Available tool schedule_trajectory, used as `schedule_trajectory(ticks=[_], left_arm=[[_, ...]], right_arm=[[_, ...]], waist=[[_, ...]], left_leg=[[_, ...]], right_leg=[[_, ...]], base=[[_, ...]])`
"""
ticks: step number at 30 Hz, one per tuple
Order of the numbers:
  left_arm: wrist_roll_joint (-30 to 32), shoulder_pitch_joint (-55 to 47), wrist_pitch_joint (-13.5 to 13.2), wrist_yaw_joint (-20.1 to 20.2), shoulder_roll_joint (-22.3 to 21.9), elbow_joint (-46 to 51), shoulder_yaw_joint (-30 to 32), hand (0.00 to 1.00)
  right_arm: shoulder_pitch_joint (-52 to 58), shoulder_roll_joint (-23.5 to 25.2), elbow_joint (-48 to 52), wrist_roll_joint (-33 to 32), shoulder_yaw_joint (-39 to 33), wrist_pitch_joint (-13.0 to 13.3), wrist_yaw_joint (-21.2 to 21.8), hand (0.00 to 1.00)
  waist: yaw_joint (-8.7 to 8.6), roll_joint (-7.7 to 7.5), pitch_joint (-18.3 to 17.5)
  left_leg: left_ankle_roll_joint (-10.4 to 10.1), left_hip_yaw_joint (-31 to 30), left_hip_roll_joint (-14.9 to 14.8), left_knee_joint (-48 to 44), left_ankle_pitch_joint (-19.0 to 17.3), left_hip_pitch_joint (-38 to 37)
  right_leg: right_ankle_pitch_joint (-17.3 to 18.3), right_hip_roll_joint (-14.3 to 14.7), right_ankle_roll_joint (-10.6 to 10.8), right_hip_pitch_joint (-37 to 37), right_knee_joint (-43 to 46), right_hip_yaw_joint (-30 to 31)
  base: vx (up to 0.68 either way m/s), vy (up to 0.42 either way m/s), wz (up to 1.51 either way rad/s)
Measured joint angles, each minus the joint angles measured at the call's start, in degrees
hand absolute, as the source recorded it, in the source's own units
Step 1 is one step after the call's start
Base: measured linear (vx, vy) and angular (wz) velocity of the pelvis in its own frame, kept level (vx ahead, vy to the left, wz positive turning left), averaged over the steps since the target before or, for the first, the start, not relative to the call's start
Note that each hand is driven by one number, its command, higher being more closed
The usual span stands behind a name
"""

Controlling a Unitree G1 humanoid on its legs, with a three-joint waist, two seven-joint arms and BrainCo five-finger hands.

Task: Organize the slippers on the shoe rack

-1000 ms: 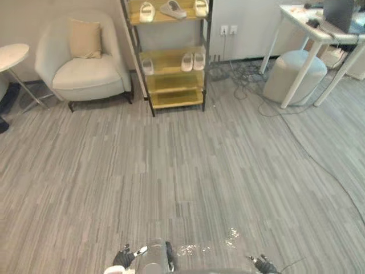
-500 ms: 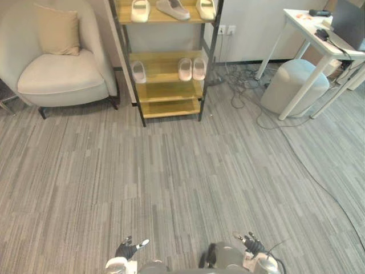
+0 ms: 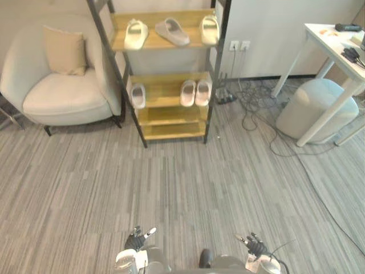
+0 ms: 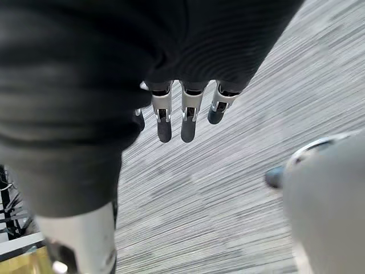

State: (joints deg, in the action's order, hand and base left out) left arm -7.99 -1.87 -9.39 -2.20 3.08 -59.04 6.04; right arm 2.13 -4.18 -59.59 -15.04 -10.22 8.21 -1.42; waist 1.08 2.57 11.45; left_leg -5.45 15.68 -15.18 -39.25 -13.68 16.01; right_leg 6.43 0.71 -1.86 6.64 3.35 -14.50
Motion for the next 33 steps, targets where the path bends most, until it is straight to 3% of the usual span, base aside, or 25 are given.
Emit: schedule_trajectory(ticks=[2,3,4,5,7,8,9,11,12,13,16,18,19,20,21,22,24,25,26,27,29,31,33], left_arm=[[0.0,0.2,-0.1,-0.1,0.0,-0.2,-1.1,0.0],[-0.1,0.0,-0.2,-0.1,-0.2,-0.3,-1.5,0.0],[-0.2,0.0,-0.4,-0.1,-0.4,-1.1,-1.5,0.0],[-0.3,0.4,-0.3,-0.1,0.6,-1.3,-1.6,0.0],[0.0,0.7,-0.2,0.1,2.1,-1.5,-2.3,0.0],[0.0,0.7,-0.2,0.1,2.2,-1.7,-2.8,0.0],[-0.1,0.8,-0.2,0.0,2.3,-2.6,-3.2,0.0],[0.0,1.2,0.1,0.0,3.0,-3.4,-4.6,0.0],[0.0,1.3,0.2,0.0,3.3,-4.1,-5.8,0.0],[0.0,1.3,0.3,0.0,3.4,-4.7,-6.5,0.0],[0.0,1.7,0.4,0.0,3.2,-5.1,-7.2,0.0],[0.0,1.8,0.7,0.0,2.7,-5.1,-7.3,0.0],[0.0,1.4,0.9,0.0,2.7,-5.1,-7.7,0.0],[0.0,0.9,0.9,0.0,3.0,-5.1,-7.8,0.0],[0.0,0.5,0.9,0.0,3.3,-5.1,-7.7,0.0],[0.0,0.6,0.9,-0.1,2.5,-5.7,-7.1,0.0],[0.1,0.7,0.9,0.0,1.1,-5.7,-6.9,0.0],[0.2,0.8,0.9,0.1,0.5,-5.7,-5.1,0.0],[0.3,0.8,0.9,0.1,0.1,-5.6,-3.4,0.0],[0.5,0.7,0.9,0.1,0.1,-5.0,-2.1,0.0],[0.5,0.5,0.9,0.1,-0.1,-3.6,-0.9,0.0],[0.5,0.4,0.7,0.1,0.1,-3.3,-1.0,0.0],[0.5,0.8,0.2,0.0,0.4,-3.2,-2.1,0.0]], right_arm=[[0.0,-0.2,-0.8,-0.4,-0.5,0.0,-0.3,0.0],[0.0,-0.5,-1.6,-0.6,-0.5,0.0,-0.5,0.0],[0.0,-0.7,-2.7,-0.6,-0.4,0.0,-0.6,0.0],[-0.2,0.4,-3.0,-0.6,-0.1,-0.1,-0.9,0.0],[-0.1,1.5,-3.2,-0.5,-0.1,-0.1,-0.8,0.0],[-0.1,1.5,-3.5,-0.3,-0.1,-0.1,-0.8,0.0],[0.0,1.4,-4.2,0.5,-0.1,0.0,-0.7,0.0],[0.2,1.2,-4.3,1.2,-0.3,0.0,-0.8,0.0],[0.2,1.3,-4.3,1.5,-0.4,0.1,-0.6,0.0],[0.3,1.2,-4.3,1.5,-0.3,0.1,-0.6,0.0],[-0.1,1.0,-4.2,1.6,-0.1,0.3,0.0,0.0],[-0.3,0.4,-3.7,1.4,-0.2,0.3,0.4,0.0],[-0.6,0.0,-3.0,1.4,-0.1,0.3,0.3,0.0],[-0.2,0.1,-2.8,1.4,-0.1,0.3,0.3,0.0],[0.4,0.2,-2.9,1.4,-0.1,0.3,0.4,0.0],[0.2,-0.7,-3.0,1.5,-0.2,0.2,0.4,0.0],[0.2,-0.8,-2.9,1.5,-0.3,0.3,0.4,0.0],[0.2,-0.9,-2.7,1.4,-0.9,0.3,0.3,0.0],[0.2,-0.8,-2.5,1.4,-0.7,0.3,0.3,0.0],[0.5,-0.6,-2.3,1.4,-0.3,0.3,0.3,0.0],[0.9,-0.3,-2.2,1.3,-0.3,0.3,0.2,0.0],[1.0,-0.3,-2.2,1.3,-0.2,0.3,0.3,0.0],[1.0,-0.3,-2.4,1.3,-0.2,0.2,0.2,0.0]], waist=[[1.11,-0.24,-0.2],[1.68,0.29,-0.5],[2.41,0.46,-0.6],[2.38,-1.61,-1.2],[2.11,-4.21,-2.3],[2.37,-4.21,-2.5],[2.34,-4.04,-2.6],[2.13,-4.28,-2.6],[1.7,-4.53,-2.6],[1.38,-4.69,-2.7],[0.89,-4.09,-2.7],[0.13,-3.15,-2.3],[-0.55,-2.75,-2.0],[-0.89,-3.02,-2.1],[-0.89,-3.61,-2.5],[-0.45,-1.86,-2.9],[-0.58,-0.15,-3.0],[-0.65,0.59,-2.7],[-0.56,0.7,-2.5],[-0.59,0.32,-2.0],[-0.38,0.19,-1.1],[-0.2,0.12,-1.3],[-0.11,0.04,-1.3]], left_leg=[[0.2,-1.5,5.9,22.6,6.4,-1.2],[0.1,-2.4,6.9,28.5,10.9,-1.7],[1.5,-3.3,7.0,29.1,15.9,-2.8],[4.0,-2.9,9.1,27.0,13.9,-3.1],[4.8,-1.9,10.4,22.2,8.6,-2.1],[4.8,-1.5,10.4,20.7,6.6,-2.5],[5.1,-1.2,10.9,20.1,4.4,-4.4],[6.0,-1.1,12.2,20.2,2.1,-8.2],[6.4,-1.2,13.3,20.8,0.8,-11.4],[6.7,-1.5,13.8,21.6,0.0,-13.9],[6.7,-3.1,13.4,25.6,-0.4,-19.4],[6.6,-4.7,12.0,27.1,-0.4,-21.1],[5.3,-5.5,11.0,28.2,-0.7,-22.6],[3.7,-5.9,10.9,28.5,-1.5,-23.9],[2.6,-6.5,11.0,28.5,-2.2,-24.4],[1.5,-7.1,9.0,27.8,-2.9,-25.3],[0.8,-7.4,7.3,22.9,-2.7,-23.7],[0.3,-7.4,6.0,15.5,-2.4,-21.1],[-1.7,-7.5,4.5,6.3,-1.2,-17.3],[-2.1,-7.5,2.5,-2.6,-0.5,-14.2],[-1.3,-4.4,-0.7,-12.2,-1.6,-10.0],[-0.5,-1.8,-1.4,-7.8,-2.0,-6.9],[0.1,-1.2,0.8,6.2,-1.1,-5.5]], right_leg=[[1.2,-1.6,2.0,1.7,-1.4,1.2],[2.0,-1.5,3.2,2.6,-1.7,2.0],[3.1,-1.4,4.4,3.6,-1.7,3.1],[4.6,-3.3,5.4,5.0,-1.5,3.9],[7.3,-5.9,6.4,3.4,4.1,4.5],[7.9,-6.7,7.0,1.5,9.3,5.5],[8.1,-7.9,7.7,-2.3,20.4,7.1],[7.9,-9.8,11.0,-8.8,38.1,8.8],[9.3,-11.1,10.2,-11.3,44.9,7.6],[10.5,-11.7,8.6,-12.3,46.1,5.3],[12.8,-9.6,5.2,-17.2,37.6,-0.8],[11.0,-6.8,4.3,-19.3,26.8,-0.5],[6.6,-5.4,4.5,-19.8,18.2,0.4],[-1.0,-4.6,3.9,-19.5,11.6,1.3],[-7.4,-4.6,2.4,-19.2,10.6,2.1],[-6.5,-3.0,0.7,-18.6,11.8,1.4],[-4.9,-1.6,0.0,-16.5,9.5,0.6],[-4.4,-0.8,-0.7,-14.2,7.7,0.4],[-4.0,-0.2,-1.3,-11.5,6.0,0.3],[-3.1,0.3,-1.6,-9.1,4.8,0.3],[-1.4,0.5,-1.8,-3.5,3.0,-0.2],[-0.7,0.1,-1.1,-0.5,0.9,0.0],[-0.3,-0.9,0.1,0.1,0.4,0.3]], base=[[0.43,0.158,-0.2],[0.44,0.204,-0.42],[0.46,0.191,-0.34],[0.54,0.198,-0.16],[0.42,0.149,-0.08],[0.41,0.213,-0.23],[0.42,0.226,-0.14],[0.42,0.197,0.07],[0.45,0.142,0.24],[0.55,0.082,0.3],[0.43,-0.006,0.33],[0.43,-0.108,0.51],[0.55,-0.171,0.59],[0.48,-0.156,0.53],[0.51,-0.174,0.28],[0.41,-0.155,0.12],[0.47,-0.234,0.08],[0.51,-0.259,0.08],[0.45,-0.198,0.09],[0.39,-0.143,0.08],[0.24,-0.066,0.09],[0.2,0.015,0.01],[0.27,0.135,-0.06]])
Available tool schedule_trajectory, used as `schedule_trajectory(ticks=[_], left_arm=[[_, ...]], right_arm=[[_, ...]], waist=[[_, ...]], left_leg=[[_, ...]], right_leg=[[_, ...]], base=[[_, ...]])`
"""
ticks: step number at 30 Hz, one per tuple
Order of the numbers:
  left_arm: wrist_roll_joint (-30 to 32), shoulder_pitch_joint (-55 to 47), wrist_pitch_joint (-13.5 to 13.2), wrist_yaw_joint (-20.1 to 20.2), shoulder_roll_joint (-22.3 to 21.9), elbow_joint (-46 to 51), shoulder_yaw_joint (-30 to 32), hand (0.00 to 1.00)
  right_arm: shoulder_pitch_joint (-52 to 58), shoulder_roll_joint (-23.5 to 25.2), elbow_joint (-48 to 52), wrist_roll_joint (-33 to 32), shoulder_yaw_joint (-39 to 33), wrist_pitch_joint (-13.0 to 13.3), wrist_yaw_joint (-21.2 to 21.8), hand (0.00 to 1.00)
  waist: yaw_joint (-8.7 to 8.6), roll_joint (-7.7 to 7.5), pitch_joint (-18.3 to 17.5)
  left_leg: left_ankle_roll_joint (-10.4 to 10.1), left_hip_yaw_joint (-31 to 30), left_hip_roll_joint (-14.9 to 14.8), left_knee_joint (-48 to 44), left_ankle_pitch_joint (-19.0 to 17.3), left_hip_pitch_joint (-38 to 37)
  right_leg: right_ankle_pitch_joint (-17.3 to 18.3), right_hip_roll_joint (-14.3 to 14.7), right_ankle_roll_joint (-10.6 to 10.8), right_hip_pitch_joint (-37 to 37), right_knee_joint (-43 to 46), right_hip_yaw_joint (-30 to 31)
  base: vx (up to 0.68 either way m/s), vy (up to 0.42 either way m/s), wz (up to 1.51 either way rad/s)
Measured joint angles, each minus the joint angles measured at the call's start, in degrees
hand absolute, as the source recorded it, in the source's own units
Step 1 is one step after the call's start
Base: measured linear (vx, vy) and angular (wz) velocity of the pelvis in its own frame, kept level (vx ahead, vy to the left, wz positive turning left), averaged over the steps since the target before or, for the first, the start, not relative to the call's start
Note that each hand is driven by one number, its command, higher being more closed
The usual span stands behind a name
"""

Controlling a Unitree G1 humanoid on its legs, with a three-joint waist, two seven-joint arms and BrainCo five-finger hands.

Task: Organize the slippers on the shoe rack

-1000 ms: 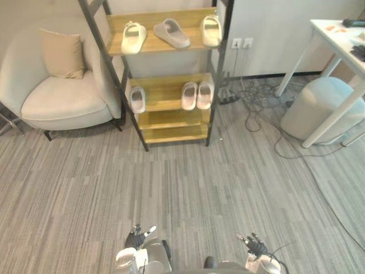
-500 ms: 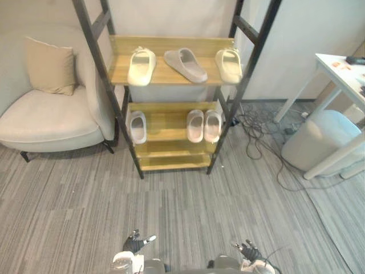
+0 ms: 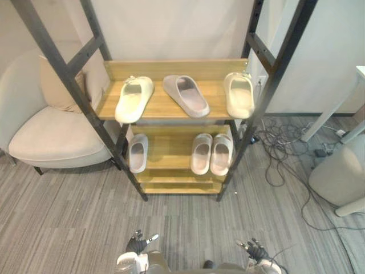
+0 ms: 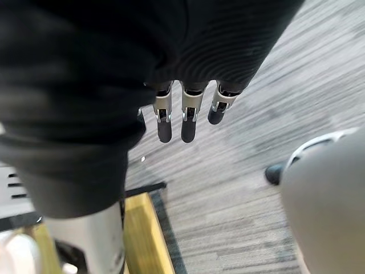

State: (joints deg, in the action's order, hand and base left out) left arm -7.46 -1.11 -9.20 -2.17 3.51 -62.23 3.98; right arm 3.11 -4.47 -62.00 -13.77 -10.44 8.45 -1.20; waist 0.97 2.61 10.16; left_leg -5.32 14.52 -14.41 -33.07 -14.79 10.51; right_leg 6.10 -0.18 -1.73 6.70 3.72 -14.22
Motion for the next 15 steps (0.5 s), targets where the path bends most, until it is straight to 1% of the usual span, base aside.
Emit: schedule_trajectory(ticks=[1,2,3,4,5,7,8,9,10,11,12,13,14,15], left_arm=[[0.0,0.2,0.0,0.0,0.2,-0.2,-1.1,0.0],[-0.1,0.2,-0.1,0.0,0.2,-0.3,-1.8,0.0],[0.0,0.5,0.0,-0.1,0.6,-0.4,-2.2,0.0],[0.0,0.5,-0.1,-0.1,1.1,-0.5,-3.1,0.0],[0.0,0.6,-0.1,0.0,2.1,-0.4,-4.1,0.0],[-0.2,0.7,0.0,0.0,3.2,-0.9,-4.9,0.0],[-0.2,0.8,0.0,0.0,3.1,-1.5,-5.2,0.0],[-0.2,0.8,0.0,0.0,2.8,-1.6,-5.2,0.0],[0.0,0.8,-0.1,0.1,2.3,-2.1,-5.2,0.0],[0.0,0.7,0.0,0.1,2.3,-2.3,-5.2,0.0],[-0.1,0.6,0.0,0.1,2.4,-2.6,-5.4,0.0],[-0.1,0.5,0.1,0.1,3.2,-2.8,-6.7,0.0],[-0.1,0.4,0.1,0.1,3.8,-2.9,-7.5,0.0],[-0.1,0.5,0.1,0.1,3.8,-2.9,-7.6,0.0]], right_arm=[[0.0,-0.1,0.0,-0.3,-0.1,0.0,0.0,0.0],[0.3,-0.3,-0.2,-0.3,0.0,0.0,-0.2,0.0],[0.2,0.1,-0.4,-0.4,0.0,0.0,-0.3,0.0],[0.2,0.6,-0.4,-0.4,0.1,0.0,-0.3,0.0],[0.2,1.5,-0.5,-0.3,0.1,0.0,-0.2,0.0],[0.2,2.3,-1.1,0.2,0.0,-0.1,-0.1,0.0],[0.2,2.1,-1.4,0.3,0.0,0.0,0.0,0.0],[0.2,1.7,-1.6,0.3,0.0,0.0,0.0,0.0],[0.0,1.0,-1.9,0.4,0.1,0.0,0.1,0.0],[-0.3,0.8,-1.9,0.4,0.1,0.0,0.1,0.0],[-0.7,0.5,-1.8,0.4,0.0,0.0,0.1,0.0],[-0.8,0.9,-1.7,0.3,0.1,0.0,0.1,0.0],[-0.8,1.1,-1.8,0.4,0.2,0.0,0.1,0.0],[-0.8,1.2,-1.8,0.4,0.6,0.0,0.1,0.0]], waist=[[-0.02,-0.04,0.0],[0.15,0.05,-0.1],[0.54,-0.94,-0.4],[0.47,-1.83,-0.6],[0.42,-3.27,-0.8],[0.66,-4.53,-1.3],[0.65,-4.37,-1.2],[0.65,-4.02,-1.2],[0.93,-2.77,-1.3],[1.02,-2.75,-1.2],[0.86,-2.88,-1.1],[-0.47,-3.56,-1.1],[-0.83,-4.15,-1.5],[-0.78,-4.34,-1.5]], left_leg=[[0.4,-0.3,1.4,7.0,1.9,-0.2],[0.7,-1.1,3.4,14.2,8.6,-1.0],[0.9,-0.6,5.3,17.0,9.5,-3.1],[1.3,-0.5,6.5,18.6,9.7,-3.8],[1.8,-0.1,7.6,18.9,9.5,-4.0],[2.6,0.7,8.8,18.9,8.9,-4.9],[3.3,0.9,9.2,18.9,8.3,-6.2],[3.5,1.1,9.2,19.0,7.4,-7.3],[3.4,1.5,8.8,19.9,5.1,-9.0],[3.5,2.3,8.9,20.2,4.9,-9.9],[3.7,2.5,9.4,20.5,4.7,-10.8],[4.1,2.5,10.2,20.8,4.4,-11.6],[4.3,2.2,10.5,20.8,4.3,-11.8],[4.3,2.1,10.5,20.9,4.2,-12.2]], right_leg=[[0.3,-0.6,0.7,0.5,0.0,0.1],[0.8,-1.2,2.1,0.7,0.1,0.7],[0.6,-2.6,3.4,1.0,-0.3,1.3],[0.6,-3.3,3.8,1.0,-0.5,1.1],[0.8,-4.6,4.2,1.4,-1.0,0.9],[1.3,-6.0,4.9,2.0,-0.6,1.0],[1.6,-6.7,5.5,2.1,1.6,1.1],[2.2,-7.0,6.4,1.6,4.3,1.4],[3.6,-7.4,8.5,-2.1,13.4,2.5],[4.2,-8.5,9.3,-5.2,20.6,3.4],[4.1,-9.7,9.3,-8.1,26.9,3.8],[5.3,-11.7,9.4,-11.4,33.4,3.5],[6.6,-12.2,8.7,-11.9,33.9,3.2],[7.8,-12.1,8.0,-11.9,32.2,2.6]], base=[[0.27,0.193,-0.09],[0.3,0.18,-0.09],[0.3,0.162,-0.05],[0.33,0.154,0.06],[0.2,0.098,0.08],[0.23,0.123,0.01],[0.22,0.133,-0.07],[0.13,0.136,-0.31],[0.09,0.154,-0.4],[0.08,0.156,-0.39],[0.07,0.116,-0.05],[0.11,0.054,0.17],[0.12,0.016,0.23],[0.1,-0.021,0.15]])
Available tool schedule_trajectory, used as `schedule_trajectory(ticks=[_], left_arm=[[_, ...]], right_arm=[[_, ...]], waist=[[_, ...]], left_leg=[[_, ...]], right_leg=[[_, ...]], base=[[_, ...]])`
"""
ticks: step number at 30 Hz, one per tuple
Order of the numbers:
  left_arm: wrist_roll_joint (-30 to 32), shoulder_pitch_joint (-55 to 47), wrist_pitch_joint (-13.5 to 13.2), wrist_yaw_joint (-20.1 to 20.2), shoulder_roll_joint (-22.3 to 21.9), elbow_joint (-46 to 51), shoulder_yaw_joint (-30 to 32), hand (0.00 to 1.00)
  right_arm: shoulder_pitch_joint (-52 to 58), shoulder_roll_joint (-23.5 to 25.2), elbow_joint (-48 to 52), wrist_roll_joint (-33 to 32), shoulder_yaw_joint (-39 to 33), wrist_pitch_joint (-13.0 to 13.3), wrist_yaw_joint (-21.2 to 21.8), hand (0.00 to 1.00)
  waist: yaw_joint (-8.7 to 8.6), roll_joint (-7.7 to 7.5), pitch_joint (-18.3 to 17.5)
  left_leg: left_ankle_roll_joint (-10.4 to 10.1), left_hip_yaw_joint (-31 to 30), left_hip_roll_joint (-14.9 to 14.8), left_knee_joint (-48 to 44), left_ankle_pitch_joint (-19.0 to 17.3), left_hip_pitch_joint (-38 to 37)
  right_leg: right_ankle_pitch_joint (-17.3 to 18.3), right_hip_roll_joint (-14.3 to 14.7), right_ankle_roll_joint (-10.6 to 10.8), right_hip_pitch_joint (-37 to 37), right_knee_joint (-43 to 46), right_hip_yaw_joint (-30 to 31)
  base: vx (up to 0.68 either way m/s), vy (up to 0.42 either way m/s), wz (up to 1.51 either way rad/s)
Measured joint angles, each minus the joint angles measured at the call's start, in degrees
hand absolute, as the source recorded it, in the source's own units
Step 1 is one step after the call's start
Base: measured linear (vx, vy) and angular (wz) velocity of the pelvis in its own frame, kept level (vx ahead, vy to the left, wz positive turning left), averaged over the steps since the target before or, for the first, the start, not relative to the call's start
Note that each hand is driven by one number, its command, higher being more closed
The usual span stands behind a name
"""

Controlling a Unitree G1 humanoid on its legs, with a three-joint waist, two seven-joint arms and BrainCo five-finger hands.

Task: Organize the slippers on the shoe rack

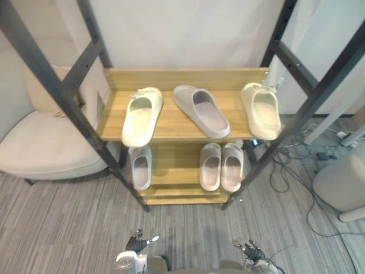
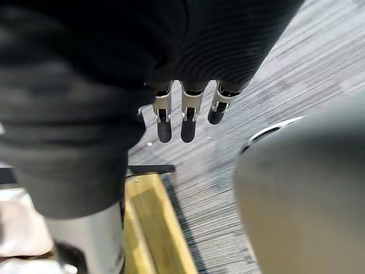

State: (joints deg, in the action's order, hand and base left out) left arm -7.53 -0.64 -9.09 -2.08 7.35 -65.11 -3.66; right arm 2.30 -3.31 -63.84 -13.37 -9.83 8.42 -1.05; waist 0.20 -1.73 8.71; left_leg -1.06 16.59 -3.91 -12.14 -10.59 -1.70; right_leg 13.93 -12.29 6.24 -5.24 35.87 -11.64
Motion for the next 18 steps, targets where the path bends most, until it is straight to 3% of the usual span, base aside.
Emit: schedule_trajectory(ticks=[3,5,7,12,18], left_arm=[[0.0,0.1,0.0,0.0,0.5,-0.1,0.1,0.0],[0.1,0.1,0.0,0.0,-0.9,-0.6,0.4,0.0],[0.1,0.0,0.1,0.0,-1.5,-1.3,0.5,0.0],[0.4,-0.2,0.0,0.1,-1.3,-1.4,0.6,0.0],[0.9,-0.5,0.0,0.0,-1.0,-1.5,0.5,0.0]], right_arm=[[0.0,0.0,-0.1,0.0,1.1,0.0,0.0,0.0],[0.1,-1.1,-0.5,-0.1,0.9,0.0,0.0,0.0],[0.1,-1.6,-0.6,0.0,0.9,0.0,0.0,0.0],[0.8,-1.2,-0.8,0.1,1.0,0.0,0.0,0.0],[1.3,-1.3,-0.5,2.2,1.8,0.1,-0.2,0.0]], waist=[[0.15,-1.07,-0.4],[-0.03,1.33,-0.7],[-0.21,2.05,-1.1],[-0.16,1.39,-1.9],[-0.16,0.32,-2.6]], left_leg=[[-0.4,-0.8,0.9,-0.1,-0.1,-0.3],[-0.9,-2.0,-0.1,0.7,0.1,-0.3],[-1.5,-2.6,-0.7,1.9,0.5,-0.8],[-3.1,-3.1,-1.3,5.7,1.7,-3.4],[-2.3,-3.4,0.1,7.2,2.7,-3.4]], right_leg=[[-1.7,1.6,-1.9,1.5,-14.0,-0.2],[-2.7,3.5,-2.2,4.6,-19.8,-0.4],[-3.9,4.6,-2.4,6.2,-22.9,-0.9],[-6.4,6.7,-3.1,10.2,-29.0,-2.0],[-8.4,6.2,-2.4,11.3,-32.5,-2.2]], base=[[0.13,-0.119,0.08],[0.13,-0.127,0.0],[0.07,-0.066,0.06],[0.04,-0.03,0.03],[0.0,0.034,0.04]])
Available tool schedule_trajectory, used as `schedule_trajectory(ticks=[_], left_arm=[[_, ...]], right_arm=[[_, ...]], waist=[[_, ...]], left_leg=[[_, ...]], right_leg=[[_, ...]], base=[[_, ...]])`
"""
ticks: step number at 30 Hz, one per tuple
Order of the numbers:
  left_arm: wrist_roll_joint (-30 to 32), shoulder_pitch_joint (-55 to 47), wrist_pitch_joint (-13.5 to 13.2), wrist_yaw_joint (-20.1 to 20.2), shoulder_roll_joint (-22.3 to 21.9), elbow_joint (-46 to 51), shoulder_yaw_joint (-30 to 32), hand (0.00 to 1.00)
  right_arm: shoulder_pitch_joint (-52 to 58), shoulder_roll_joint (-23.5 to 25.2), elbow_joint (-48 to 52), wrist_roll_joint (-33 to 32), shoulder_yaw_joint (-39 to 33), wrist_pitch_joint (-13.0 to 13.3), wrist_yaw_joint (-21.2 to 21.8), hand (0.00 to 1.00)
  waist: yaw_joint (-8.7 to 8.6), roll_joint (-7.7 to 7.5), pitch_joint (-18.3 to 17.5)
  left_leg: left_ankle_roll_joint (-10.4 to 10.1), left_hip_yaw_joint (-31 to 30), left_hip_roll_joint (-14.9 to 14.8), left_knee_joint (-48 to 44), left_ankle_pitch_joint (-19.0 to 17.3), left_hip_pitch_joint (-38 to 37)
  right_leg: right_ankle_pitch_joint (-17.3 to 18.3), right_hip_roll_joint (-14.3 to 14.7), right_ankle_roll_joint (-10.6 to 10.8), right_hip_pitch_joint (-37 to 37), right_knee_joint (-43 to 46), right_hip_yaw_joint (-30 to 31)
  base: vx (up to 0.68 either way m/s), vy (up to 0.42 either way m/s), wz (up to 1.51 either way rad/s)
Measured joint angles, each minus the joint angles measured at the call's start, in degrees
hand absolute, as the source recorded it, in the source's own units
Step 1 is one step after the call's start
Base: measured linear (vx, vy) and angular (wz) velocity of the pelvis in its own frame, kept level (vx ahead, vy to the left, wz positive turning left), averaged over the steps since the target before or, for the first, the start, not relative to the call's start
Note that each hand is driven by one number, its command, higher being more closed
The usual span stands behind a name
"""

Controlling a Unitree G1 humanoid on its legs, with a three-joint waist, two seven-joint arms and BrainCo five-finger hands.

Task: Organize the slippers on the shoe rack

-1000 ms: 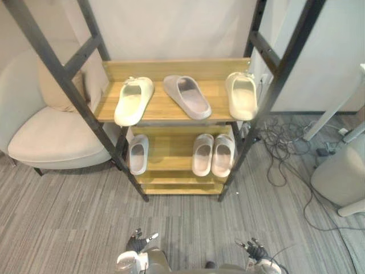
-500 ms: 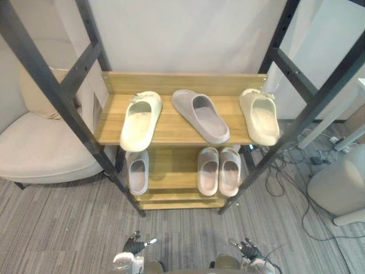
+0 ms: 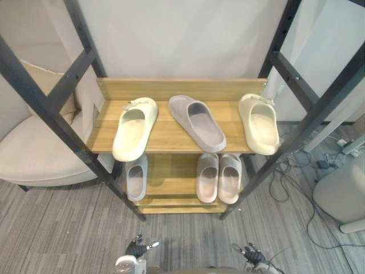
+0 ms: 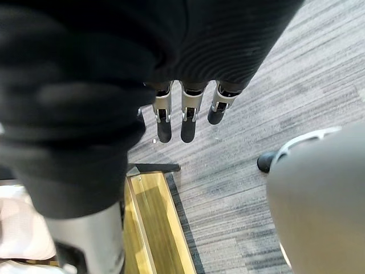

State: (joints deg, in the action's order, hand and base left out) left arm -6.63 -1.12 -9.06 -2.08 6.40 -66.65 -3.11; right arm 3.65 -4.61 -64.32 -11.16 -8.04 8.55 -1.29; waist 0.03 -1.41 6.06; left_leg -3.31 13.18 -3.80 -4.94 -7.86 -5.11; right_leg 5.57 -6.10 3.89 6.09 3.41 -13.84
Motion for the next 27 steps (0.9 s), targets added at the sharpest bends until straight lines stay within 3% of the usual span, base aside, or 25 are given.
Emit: schedule_trajectory(ticks=[3,6,11,15,20,27], left_arm=[[0.5,0.1,0.0,-0.1,0.1,0.0,-0.1,0.0],[0.9,0.2,0.0,-0.4,0.1,0.0,-0.2,0.0],[1.1,-0.3,-0.1,-0.5,0.4,0.3,-0.5,0.0],[1.6,-0.8,-0.2,-0.6,0.7,0.9,-1.4,0.0],[2.2,-1.1,-0.3,-0.4,1.1,0.9,-3.6,0.0],[3.3,-1.1,-0.7,-0.1,1.2,1.3,-5.2,0.0]], right_arm=[[1.2,0.0,2.8,0.2,2.6,0.1,-1.3,0.0],[5.3,0.0,13.8,1.7,5.5,0.1,-2.1,0.0],[14.6,-0.2,40.7,5.9,5.7,0.7,-3.2,0.0],[19.6,0.1,58.2,11.5,1.6,2.4,-3.4,0.0],[21.0,0.2,69.0,16.3,-0.7,2.9,-4.4,0.0],[19.3,0.2,79.9,20.8,0.8,5.1,-5.6,0.0]], waist=[[0.0,-0.33,-0.2],[-0.03,-0.47,-0.2],[-0.77,-1.16,-0.5],[-0.99,-1.39,-0.9],[-2.06,-1.23,-1.2],[-2.07,-1.11,-1.2]], left_leg=[[0.6,-0.4,0.8,1.0,0.8,0.1],[0.9,-0.7,1.4,2.3,2.0,-0.1],[0.9,-0.4,1.6,5.1,4.1,-1.3],[0.9,0.3,1.6,6.3,4.8,-2.0],[1.0,0.8,1.6,6.9,4.9,-2.8],[1.0,0.9,1.7,6.9,4.9,-3.1]], right_leg=[[-1.0,-0.5,0.0,0.1,-1.1,0.0],[-1.5,-0.8,0.1,-0.1,-1.4,0.0],[-2.4,-0.7,0.0,-0.8,-1.6,0.9],[-2.9,-0.5,0.0,-1.2,-1.5,2.1],[-3.1,-0.5,0.2,-1.1,-1.6,2.9],[-3.2,-0.3,0.2,-0.9,-1.7,3.1]], base=[[-0.05,0.046,0.06],[-0.07,0.017,0.04],[-0.09,-0.003,-0.05],[-0.07,-0.008,-0.12],[-0.02,-0.006,-0.08],[0.0,-0.001,-0.01]])
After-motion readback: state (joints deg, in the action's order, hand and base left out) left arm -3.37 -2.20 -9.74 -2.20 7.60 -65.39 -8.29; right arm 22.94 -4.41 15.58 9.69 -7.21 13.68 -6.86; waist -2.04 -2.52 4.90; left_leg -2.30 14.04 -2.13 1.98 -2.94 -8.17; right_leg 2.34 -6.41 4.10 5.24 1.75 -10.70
